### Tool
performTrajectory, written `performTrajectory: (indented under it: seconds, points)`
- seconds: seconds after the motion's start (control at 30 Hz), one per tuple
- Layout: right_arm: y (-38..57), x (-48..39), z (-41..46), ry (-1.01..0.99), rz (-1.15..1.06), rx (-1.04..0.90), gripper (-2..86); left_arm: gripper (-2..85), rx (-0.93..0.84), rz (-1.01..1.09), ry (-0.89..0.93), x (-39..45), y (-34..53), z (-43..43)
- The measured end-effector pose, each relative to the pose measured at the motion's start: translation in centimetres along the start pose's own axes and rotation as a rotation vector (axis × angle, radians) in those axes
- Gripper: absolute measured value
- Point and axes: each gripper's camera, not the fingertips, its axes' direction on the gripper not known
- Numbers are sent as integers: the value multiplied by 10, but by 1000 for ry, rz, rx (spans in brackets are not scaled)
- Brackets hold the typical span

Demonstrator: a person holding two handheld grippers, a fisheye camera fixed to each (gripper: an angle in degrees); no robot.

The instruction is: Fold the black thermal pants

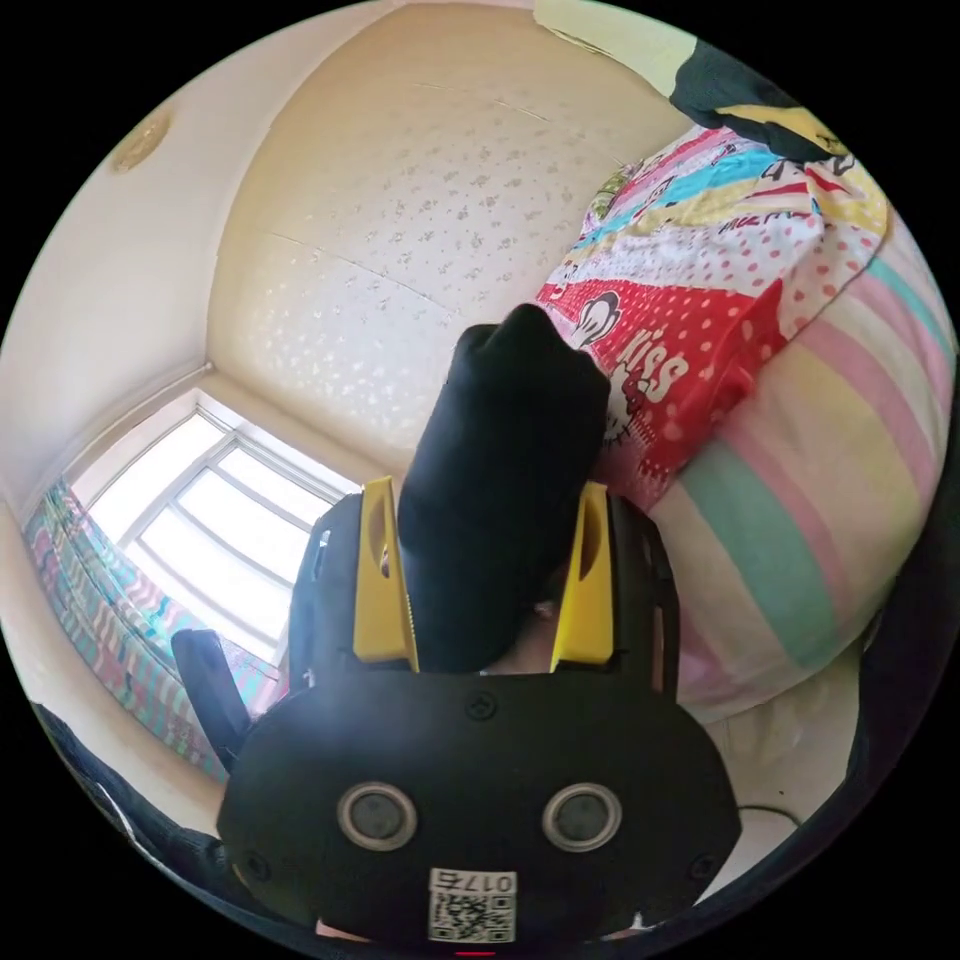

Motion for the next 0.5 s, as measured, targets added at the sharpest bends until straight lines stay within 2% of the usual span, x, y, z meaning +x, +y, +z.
performTrajectory:
  seconds: [0.3, 0.5]
  points:
    - [-20, -27, 15, 5, 7, -101, 245, -8, 18, -57, 29, -12, -22, -26]
    - [-38, -30, 7, -9, 107, -159, 224, 14, 92, -117, 99, -28, -34, -64]
